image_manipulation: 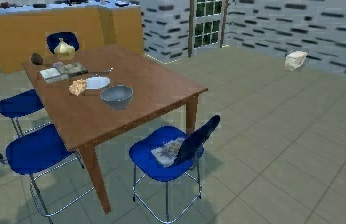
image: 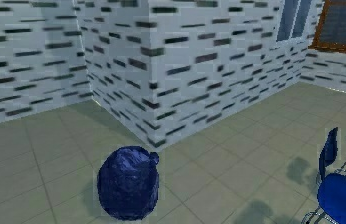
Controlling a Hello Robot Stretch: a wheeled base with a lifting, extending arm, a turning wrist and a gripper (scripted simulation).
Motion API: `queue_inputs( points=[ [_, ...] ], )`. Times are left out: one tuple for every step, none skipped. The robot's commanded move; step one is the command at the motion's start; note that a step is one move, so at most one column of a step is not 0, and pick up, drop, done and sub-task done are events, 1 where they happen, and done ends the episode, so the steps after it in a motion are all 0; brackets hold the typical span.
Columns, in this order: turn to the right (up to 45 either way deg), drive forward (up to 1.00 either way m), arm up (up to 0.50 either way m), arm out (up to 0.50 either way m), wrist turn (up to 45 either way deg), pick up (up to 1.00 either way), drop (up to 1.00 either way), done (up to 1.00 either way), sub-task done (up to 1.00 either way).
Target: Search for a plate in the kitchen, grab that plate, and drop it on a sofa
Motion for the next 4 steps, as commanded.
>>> queue_inputs(
  points=[
    [0.0, 0.00, 0.14, 0.00, 0.0, 0.00, 0.00, 0.00, 0.00],
    [0.0, 0.00, 0.00, 0.44, 0.0, 0.00, 0.00, 0.00, 0.00],
    [0.0, 0.00, 0.00, 0.00, 45.0, 0.00, 0.00, 0.00, 0.00],
    [0.0, 0.00, 0.00, 0.00, 45.0, 0.00, 0.00, 0.00, 0.00]
  ],
)
